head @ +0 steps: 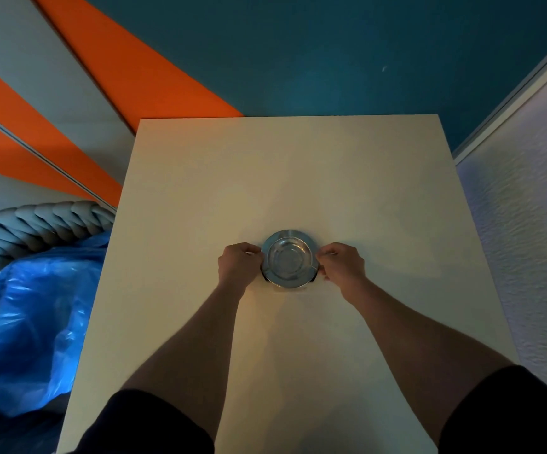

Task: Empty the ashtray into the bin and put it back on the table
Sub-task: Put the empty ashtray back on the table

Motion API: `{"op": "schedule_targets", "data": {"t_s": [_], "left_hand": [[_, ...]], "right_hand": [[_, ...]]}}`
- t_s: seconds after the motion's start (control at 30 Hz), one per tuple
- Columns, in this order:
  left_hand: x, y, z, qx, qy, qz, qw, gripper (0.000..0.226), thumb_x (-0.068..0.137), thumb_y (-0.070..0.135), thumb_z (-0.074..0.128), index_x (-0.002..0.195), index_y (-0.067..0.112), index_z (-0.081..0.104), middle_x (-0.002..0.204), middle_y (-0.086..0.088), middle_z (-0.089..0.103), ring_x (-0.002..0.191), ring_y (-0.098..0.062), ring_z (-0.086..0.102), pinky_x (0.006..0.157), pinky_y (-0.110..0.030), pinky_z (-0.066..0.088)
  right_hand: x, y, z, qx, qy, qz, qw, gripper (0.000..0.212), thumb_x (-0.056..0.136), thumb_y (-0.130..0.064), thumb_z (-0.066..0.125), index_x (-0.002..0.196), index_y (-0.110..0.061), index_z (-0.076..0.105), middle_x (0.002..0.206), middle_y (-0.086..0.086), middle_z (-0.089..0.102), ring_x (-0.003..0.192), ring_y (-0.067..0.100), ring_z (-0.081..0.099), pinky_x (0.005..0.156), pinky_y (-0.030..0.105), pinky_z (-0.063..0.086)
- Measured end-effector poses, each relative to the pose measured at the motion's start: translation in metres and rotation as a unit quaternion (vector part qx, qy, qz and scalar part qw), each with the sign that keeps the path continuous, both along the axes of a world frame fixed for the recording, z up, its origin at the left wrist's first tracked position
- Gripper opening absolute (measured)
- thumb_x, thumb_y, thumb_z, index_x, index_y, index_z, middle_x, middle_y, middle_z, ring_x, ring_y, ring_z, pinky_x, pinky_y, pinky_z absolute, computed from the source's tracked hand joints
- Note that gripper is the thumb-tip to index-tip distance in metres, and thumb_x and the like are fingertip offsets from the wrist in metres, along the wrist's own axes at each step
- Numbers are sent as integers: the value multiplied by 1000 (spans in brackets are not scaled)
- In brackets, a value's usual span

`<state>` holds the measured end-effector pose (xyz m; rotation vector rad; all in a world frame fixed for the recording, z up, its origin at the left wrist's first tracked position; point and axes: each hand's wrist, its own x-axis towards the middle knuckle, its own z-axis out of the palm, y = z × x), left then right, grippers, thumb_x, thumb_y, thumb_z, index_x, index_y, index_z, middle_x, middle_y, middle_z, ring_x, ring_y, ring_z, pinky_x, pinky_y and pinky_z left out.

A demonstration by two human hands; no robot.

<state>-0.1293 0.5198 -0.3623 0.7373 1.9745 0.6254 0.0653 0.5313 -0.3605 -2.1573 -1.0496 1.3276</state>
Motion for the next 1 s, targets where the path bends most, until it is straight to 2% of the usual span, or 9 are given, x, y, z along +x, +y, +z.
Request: {"op": "schedule_targets", "data": {"t_s": [0.23,0.47,0.57,0.67,0.73,0.83,0.93,1.0], "left_hand": [[0,-1,-3,1,-2,5,1000,11,76,16,72,83,23,75,87,-9,75,86,-30,71,79,-42,60],[0,-2,-6,2,1,3,1000,12,76,15,70,83,23,76,88,-10,76,86,-30,71,77,-37,60],[0,-2,-5,1,5,-1,1000,8,76,19,68,76,25,73,85,-9,75,77,-28,69,71,-34,60],[-3,-3,-3,0,2,8,1000,14,78,24,59,77,19,72,81,-11,74,67,-27,67,68,-41,61],[-4,-5,-1,0,20,9,1000,22,81,27,52,85,15,70,86,-12,73,74,-31,67,70,-44,60],[-6,-12,-2,32,135,-52,989,27,85,28,47,100,18,68,101,-9,68,84,-27,61,69,-35,49],[-8,-18,-7,64,242,-157,955,39,88,27,52,125,17,60,126,-11,57,113,-31,50,89,-43,46],[-10,-21,-9,53,296,-222,927,52,87,32,56,137,20,50,141,-9,47,128,-31,38,102,-47,38]], "right_hand": [[1,-2,0,-3,1,-4,1000,17,78,-16,64,65,-25,69,62,3,72,67,28,75,75,47,63],[1,-2,-3,0,-3,3,1000,16,78,-17,63,65,-23,69,64,7,74,67,29,74,75,47,62],[1,-3,-4,6,1,2,1000,15,79,-20,63,66,-24,68,63,6,74,67,28,74,76,47,62],[2,-2,-3,9,7,4,1000,12,79,-25,60,71,-21,70,66,4,74,72,28,74,77,47,61],[3,0,-2,15,-11,28,999,17,81,-27,58,82,-17,72,80,6,77,83,31,72,81,42,59],[6,0,-1,44,-76,94,992,20,86,-26,55,91,-16,71,96,4,75,96,29,66,76,29,44],[11,-3,-2,107,-158,203,960,20,89,-15,53,102,-8,67,107,15,69,105,36,60,84,36,46],[13,-7,-3,118,-213,271,931,27,89,-14,53,115,-9,61,120,17,61,114,39,51,91,42,44]]}}
